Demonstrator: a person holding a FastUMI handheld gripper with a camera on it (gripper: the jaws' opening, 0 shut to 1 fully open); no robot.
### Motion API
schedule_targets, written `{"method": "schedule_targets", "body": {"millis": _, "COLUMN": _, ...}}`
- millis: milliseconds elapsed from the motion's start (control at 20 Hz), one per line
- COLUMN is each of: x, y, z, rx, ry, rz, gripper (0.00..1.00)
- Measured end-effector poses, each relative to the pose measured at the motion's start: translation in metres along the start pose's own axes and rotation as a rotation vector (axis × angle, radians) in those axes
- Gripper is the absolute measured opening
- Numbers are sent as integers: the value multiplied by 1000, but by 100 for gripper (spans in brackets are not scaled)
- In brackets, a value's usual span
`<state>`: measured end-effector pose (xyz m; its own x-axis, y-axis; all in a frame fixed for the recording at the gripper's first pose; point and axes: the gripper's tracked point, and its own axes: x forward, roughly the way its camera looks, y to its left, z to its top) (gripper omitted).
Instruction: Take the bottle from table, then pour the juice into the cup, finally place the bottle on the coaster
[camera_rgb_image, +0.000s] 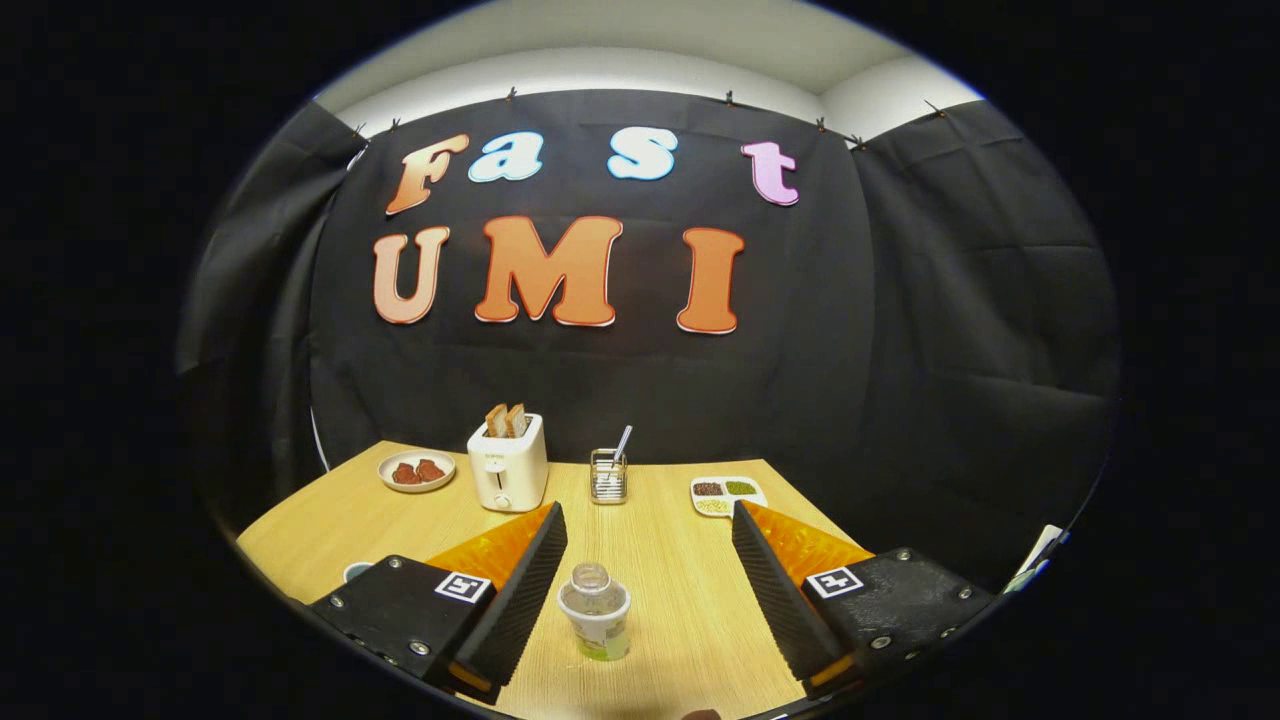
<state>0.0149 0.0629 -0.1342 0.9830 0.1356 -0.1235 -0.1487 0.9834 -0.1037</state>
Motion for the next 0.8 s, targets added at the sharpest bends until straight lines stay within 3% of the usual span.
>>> {"method": "schedule_targets", "body": {"millis": 500, "x": 25, "y": 40, "z": -83, "rx": -5, "ry": 129, "rz": 73, "gripper": 99}}
{"method": "schedule_targets", "body": {"millis": 800, "x": 40, "y": 49, "z": -132, "rx": -5, "ry": 217, "rz": 74, "gripper": 99}}
